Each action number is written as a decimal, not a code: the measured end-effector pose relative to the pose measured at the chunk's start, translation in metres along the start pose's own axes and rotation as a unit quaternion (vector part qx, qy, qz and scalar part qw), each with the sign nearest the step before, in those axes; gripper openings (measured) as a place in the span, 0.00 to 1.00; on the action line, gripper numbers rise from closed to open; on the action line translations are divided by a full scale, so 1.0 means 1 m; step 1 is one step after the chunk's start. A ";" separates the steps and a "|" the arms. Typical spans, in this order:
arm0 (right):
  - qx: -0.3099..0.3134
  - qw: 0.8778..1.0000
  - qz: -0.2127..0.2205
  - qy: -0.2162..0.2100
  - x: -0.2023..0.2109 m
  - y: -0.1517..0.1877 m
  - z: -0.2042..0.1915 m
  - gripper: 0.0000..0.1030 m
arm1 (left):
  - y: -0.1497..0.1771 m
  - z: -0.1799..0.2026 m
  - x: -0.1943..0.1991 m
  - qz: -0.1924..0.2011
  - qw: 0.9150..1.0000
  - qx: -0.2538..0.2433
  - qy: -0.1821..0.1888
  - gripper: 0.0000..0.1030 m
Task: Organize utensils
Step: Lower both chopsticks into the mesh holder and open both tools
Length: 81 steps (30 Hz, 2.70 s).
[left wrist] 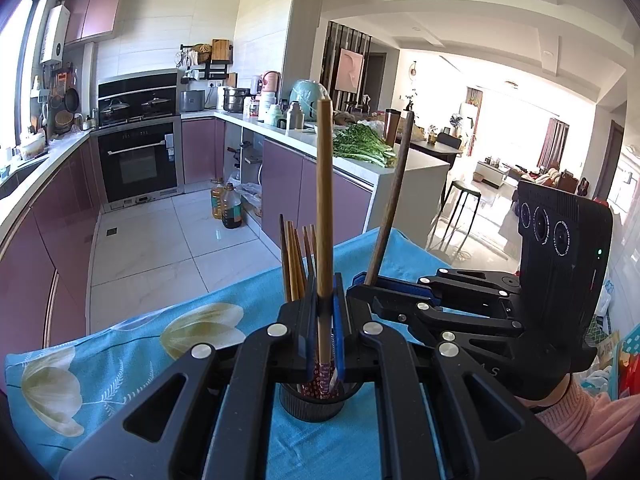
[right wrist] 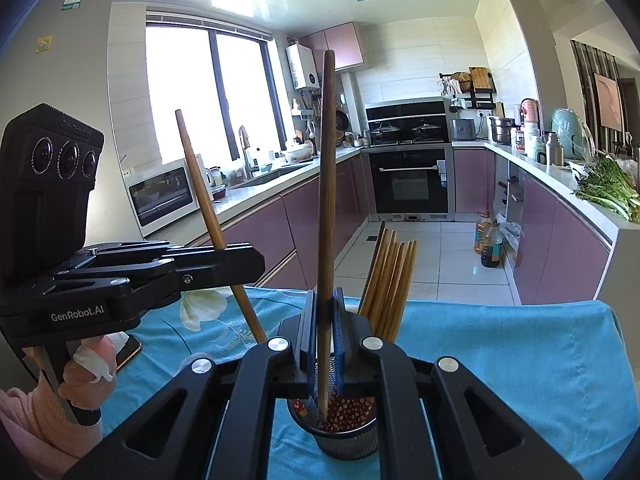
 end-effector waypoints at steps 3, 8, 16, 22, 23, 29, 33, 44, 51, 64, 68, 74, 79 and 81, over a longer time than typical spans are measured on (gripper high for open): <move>0.000 1.000 -0.002 0.002 -0.002 0.000 0.000 0.06 | 0.000 0.000 -0.002 -0.003 1.000 0.000 -0.002 0.07; 0.000 1.000 -0.006 0.006 -0.007 0.002 0.000 0.06 | 0.000 0.002 -0.007 -0.009 1.000 -0.003 -0.005 0.07; -0.008 1.000 -0.014 0.011 -0.016 0.007 0.002 0.06 | 0.002 0.003 -0.013 -0.018 1.000 -0.008 -0.009 0.07; -0.016 1.000 -0.022 0.012 -0.025 0.010 0.009 0.06 | 0.008 0.005 -0.020 -0.032 0.999 -0.016 -0.020 0.07; -0.017 1.000 -0.024 0.011 -0.025 0.013 0.010 0.06 | 0.010 0.005 -0.021 -0.034 0.999 -0.016 -0.021 0.07; -0.027 0.999 -0.033 0.009 -0.033 0.017 0.016 0.06 | 0.016 0.006 -0.026 -0.048 0.998 -0.020 -0.024 0.07; -0.033 0.999 -0.040 0.008 -0.037 0.022 0.019 0.06 | 0.021 0.008 -0.031 -0.061 0.998 -0.022 -0.023 0.07; -0.047 0.997 -0.063 0.006 -0.049 0.035 0.027 0.07 | 0.027 0.005 -0.048 -0.086 0.996 -0.022 -0.024 0.07; -0.053 0.996 -0.066 0.008 -0.051 0.037 0.032 0.07 | 0.024 0.002 -0.058 -0.089 0.996 -0.018 -0.024 0.07; -0.066 0.995 -0.069 0.012 -0.053 0.038 0.038 0.08 | 0.021 0.002 -0.078 -0.098 0.995 -0.014 -0.029 0.07; -0.072 0.995 -0.070 0.014 -0.056 0.036 0.041 0.08 | 0.022 0.000 -0.091 -0.111 0.994 -0.007 -0.023 0.07; -0.075 0.995 -0.067 0.014 -0.052 0.037 0.042 0.09 | 0.031 -0.004 -0.101 -0.120 0.992 -0.006 -0.031 0.09; -0.074 0.995 -0.062 0.017 -0.046 0.037 0.042 0.14 | 0.042 -0.014 -0.093 -0.110 0.993 0.015 -0.035 0.15; -0.070 0.996 -0.060 0.017 -0.043 0.037 0.040 0.18 | 0.046 -0.018 -0.083 -0.095 0.994 0.020 -0.046 0.24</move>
Point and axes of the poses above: each gripper's, at about its wrist camera, not at the fingertips, and x roughly against the way its jaws point, z to its right, y to its underside, the point moved 2 cm from there along -x, roughly the way its jaws point, and after that the axes turned 9 degrees about -y, right-handed, at the moved point
